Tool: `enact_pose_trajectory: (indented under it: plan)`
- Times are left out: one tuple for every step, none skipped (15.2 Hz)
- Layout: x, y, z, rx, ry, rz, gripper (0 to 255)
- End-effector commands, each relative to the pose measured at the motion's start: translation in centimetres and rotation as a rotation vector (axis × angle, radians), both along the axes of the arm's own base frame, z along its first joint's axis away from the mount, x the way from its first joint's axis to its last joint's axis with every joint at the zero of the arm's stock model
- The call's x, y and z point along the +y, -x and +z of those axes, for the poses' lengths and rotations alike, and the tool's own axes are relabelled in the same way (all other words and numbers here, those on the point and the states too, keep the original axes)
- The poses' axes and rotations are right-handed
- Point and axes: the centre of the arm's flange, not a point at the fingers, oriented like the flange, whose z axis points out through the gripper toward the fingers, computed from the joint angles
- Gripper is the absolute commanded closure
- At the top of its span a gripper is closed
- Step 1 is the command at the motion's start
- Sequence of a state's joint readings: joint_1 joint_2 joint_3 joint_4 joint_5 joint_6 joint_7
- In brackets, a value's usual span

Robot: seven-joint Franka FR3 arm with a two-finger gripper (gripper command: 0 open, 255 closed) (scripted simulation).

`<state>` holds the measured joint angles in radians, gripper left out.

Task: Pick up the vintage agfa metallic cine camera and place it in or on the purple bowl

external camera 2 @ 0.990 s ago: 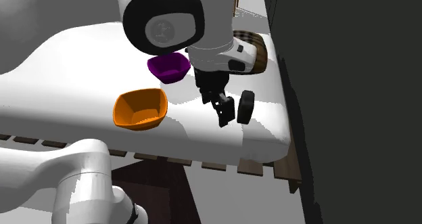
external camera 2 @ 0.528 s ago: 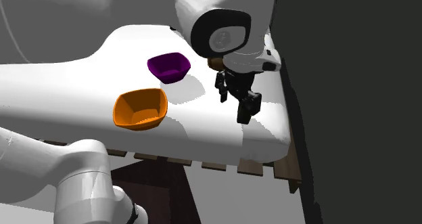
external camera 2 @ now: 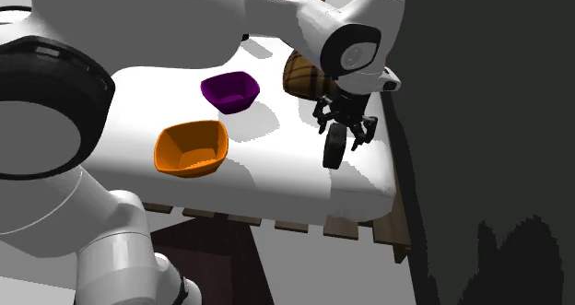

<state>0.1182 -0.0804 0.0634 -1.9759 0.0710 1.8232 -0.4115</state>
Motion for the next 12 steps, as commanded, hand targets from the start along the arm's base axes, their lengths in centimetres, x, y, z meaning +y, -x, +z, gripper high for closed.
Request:
enact_pose_trajectory:
  plan:
    - [1.7,-1.5,-1.6,0.018,-0.004,0.065,0]
    - [2.6,-2.4,-2.3,0.027,-0.006,0.096,0]
    - [2.8,-2.6,-2.4,0.029,-0.006,0.102,0]
    - [2.8,-2.5,-3.0,0.029,-0.006,0.102,0]
    - [2.8,-2.5,-3.5,0.029,-0.006,0.102,0]
    - [2.8,-2.4,-4.0,0.029,-0.006,0.102,0]
    - [2.9,-2.4,-4.5,0.029,-0.006,0.102,0]
    - [2.9,-2.3,-5.1,0.029,-0.006,0.102,0]
    - [2.9,-2.2,-5.6,0.029,-0.006,0.102,0]
    - [2.9,-2.1,-6.4,0.029,-0.006,0.102,0]
    - [2.9,-2.1,-6.4,0.029,-0.006,0.102,0]
    - [2.9,-2.1,-6.4,0.029,-0.006,0.102,0]
